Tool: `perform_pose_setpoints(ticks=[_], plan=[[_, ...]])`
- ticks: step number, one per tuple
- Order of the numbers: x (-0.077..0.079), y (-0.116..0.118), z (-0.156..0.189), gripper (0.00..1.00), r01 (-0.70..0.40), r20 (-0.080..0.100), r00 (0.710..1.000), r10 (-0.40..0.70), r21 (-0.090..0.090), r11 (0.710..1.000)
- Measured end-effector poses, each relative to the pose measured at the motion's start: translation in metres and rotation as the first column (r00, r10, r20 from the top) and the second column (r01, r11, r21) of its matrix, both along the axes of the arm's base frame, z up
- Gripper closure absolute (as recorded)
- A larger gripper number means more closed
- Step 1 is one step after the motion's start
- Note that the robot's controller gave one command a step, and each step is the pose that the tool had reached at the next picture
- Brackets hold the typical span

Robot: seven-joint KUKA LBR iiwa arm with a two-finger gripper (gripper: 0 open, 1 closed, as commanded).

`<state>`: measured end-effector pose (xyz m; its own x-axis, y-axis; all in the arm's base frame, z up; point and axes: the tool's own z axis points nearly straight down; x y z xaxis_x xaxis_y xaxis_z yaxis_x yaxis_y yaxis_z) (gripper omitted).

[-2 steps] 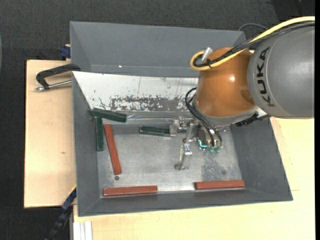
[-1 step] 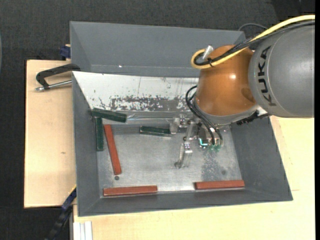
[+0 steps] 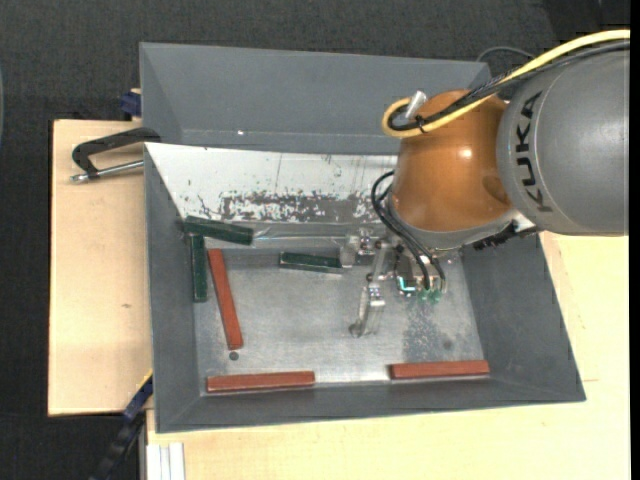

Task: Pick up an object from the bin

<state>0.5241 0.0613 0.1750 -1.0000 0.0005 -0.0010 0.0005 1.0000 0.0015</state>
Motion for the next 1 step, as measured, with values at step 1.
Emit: perform_pose_setpoints(ticks=[1], plan=[[0.0000, 0.0000, 0.0000, 0.00, 0.000, 0.000, 1.000, 0.000, 0.000, 1.000]])
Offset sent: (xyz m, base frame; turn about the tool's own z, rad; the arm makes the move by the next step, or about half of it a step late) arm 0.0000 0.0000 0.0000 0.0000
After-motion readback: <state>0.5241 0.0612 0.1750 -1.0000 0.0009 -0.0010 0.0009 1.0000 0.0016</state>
